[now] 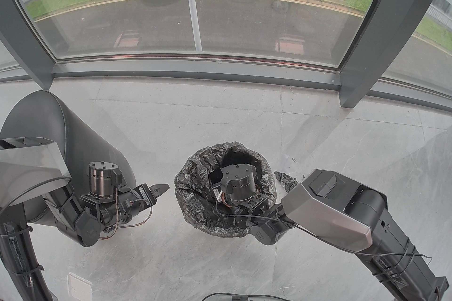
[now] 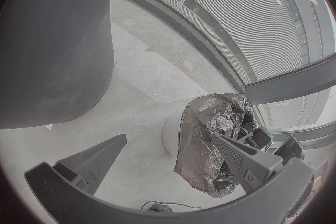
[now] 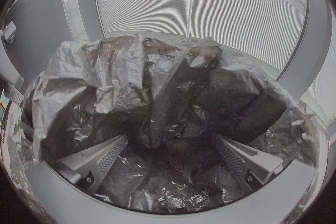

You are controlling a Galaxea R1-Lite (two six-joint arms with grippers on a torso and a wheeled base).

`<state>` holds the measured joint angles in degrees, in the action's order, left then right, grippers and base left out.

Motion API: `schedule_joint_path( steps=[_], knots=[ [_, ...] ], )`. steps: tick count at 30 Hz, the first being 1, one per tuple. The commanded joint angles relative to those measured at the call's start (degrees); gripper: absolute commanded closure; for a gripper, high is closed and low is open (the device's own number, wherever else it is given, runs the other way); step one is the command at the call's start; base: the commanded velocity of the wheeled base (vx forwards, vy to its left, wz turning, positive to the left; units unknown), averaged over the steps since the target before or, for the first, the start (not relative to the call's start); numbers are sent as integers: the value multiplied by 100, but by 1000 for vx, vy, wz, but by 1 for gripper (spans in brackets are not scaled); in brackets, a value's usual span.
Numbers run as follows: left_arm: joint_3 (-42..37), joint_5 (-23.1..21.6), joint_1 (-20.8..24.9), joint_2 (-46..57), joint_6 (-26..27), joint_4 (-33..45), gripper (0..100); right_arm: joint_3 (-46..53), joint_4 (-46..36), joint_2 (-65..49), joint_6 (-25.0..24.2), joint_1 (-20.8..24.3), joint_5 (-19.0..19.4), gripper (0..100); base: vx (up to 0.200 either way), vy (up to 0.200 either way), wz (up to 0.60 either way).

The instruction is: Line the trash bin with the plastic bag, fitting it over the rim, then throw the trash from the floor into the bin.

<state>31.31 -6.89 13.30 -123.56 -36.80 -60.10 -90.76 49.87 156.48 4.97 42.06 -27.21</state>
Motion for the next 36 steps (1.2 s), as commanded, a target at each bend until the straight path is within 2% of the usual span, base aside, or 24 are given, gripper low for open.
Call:
schedule_joint_path(
  steps=[1, 2, 3, 5, 10, 17, 25, 36],
  knots=[
    [-63, -14, -3, 60, -2, -2, 0, 1122, 225, -794, -172, 224, -100, 0, 0, 0, 0],
    [-72, -14, -3, 69, -2, -2, 0, 1122, 225, -794, -172, 224, -100, 0, 0, 0, 0],
    [-72, -14, -3, 69, -2, -2, 0, 1711, 497, -1199, -216, 356, -118, 0, 0, 0, 0],
    [-63, -14, -3, 78, -2, -2, 0, 2194, 664, -1533, -199, 452, -144, 0, 0, 0, 0],
    [-81, -14, 6, 104, -11, -2, 0, 2616, 691, -2157, -199, 505, -179, 0, 0, 0, 0],
    [-98, -23, -3, 175, -125, -2, 0, 2563, 629, -2315, -181, 575, -171, 0, 0, 0, 0],
    [-72, -32, 6, 175, -125, -2, 0, 2387, 655, -1805, -199, 672, -171, 0, 0, 0, 0],
    [-46, -23, 24, 175, -169, -2, 0, 1438, 611, -847, -93, 321, -171, 0, 0, 0, 0]
  ],
)
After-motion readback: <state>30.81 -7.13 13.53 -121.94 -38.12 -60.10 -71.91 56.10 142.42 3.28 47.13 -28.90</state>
